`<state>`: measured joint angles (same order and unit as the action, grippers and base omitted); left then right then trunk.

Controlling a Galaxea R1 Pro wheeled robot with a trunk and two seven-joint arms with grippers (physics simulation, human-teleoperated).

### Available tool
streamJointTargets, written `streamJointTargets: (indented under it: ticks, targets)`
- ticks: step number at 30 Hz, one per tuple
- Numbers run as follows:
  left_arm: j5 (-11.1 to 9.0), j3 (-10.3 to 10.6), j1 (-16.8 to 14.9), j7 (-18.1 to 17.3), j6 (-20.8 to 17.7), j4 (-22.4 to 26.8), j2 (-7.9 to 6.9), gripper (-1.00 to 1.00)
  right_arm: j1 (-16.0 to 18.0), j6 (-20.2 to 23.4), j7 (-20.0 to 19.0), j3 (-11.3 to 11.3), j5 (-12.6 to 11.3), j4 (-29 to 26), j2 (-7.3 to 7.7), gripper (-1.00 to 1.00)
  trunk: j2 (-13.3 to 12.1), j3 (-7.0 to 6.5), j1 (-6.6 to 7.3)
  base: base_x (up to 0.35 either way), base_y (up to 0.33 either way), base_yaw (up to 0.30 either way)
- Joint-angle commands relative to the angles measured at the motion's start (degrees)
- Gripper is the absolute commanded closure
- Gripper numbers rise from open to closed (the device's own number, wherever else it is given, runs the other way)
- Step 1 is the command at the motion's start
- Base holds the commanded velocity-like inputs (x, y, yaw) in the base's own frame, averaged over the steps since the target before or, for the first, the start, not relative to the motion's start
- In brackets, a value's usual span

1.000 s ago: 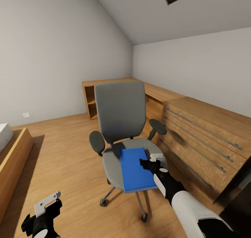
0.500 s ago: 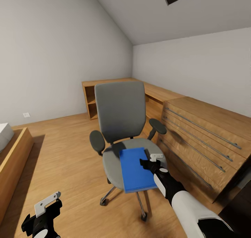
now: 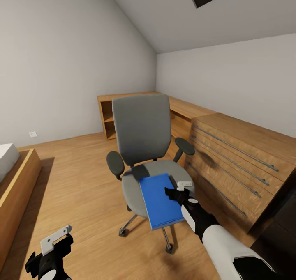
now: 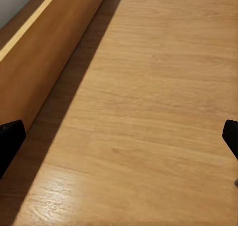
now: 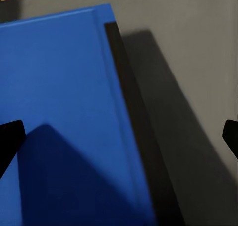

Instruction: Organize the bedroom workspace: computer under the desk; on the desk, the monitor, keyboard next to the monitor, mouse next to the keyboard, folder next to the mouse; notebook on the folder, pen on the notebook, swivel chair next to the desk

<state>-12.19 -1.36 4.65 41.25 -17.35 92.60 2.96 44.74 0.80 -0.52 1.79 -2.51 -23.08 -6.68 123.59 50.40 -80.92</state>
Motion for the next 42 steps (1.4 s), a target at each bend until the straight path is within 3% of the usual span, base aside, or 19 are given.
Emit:
streamJointTargets:
  ticks: [1,15,42]
  targets:
    - [-0.3,0.0,0.0,0.1,-0.2,0.1,0.03,-1.00,0.0,0.1,0.0,0.3,-0.3,2.7,0.05,-1.00,-0.4,-0.13,0.23,-0.002,0.000,0.000]
    - [-0.3,0.0,0.0,0.1,-0.2,0.1,0.03,-1.00,0.0,0.1,0.0,0.3,-0.3,2.7,0.02,-1.00,-6.0,-2.65,3.30,0.000,0.000,0.000]
    - [-0.2,0.0,0.0,0.1,-0.3,0.0,0.03,-1.00,0.0,0.4,0.0,0.3,-0.3,1.2,0.17,-1.00,-6.0,-2.65,3.30,0.000,0.000,0.000]
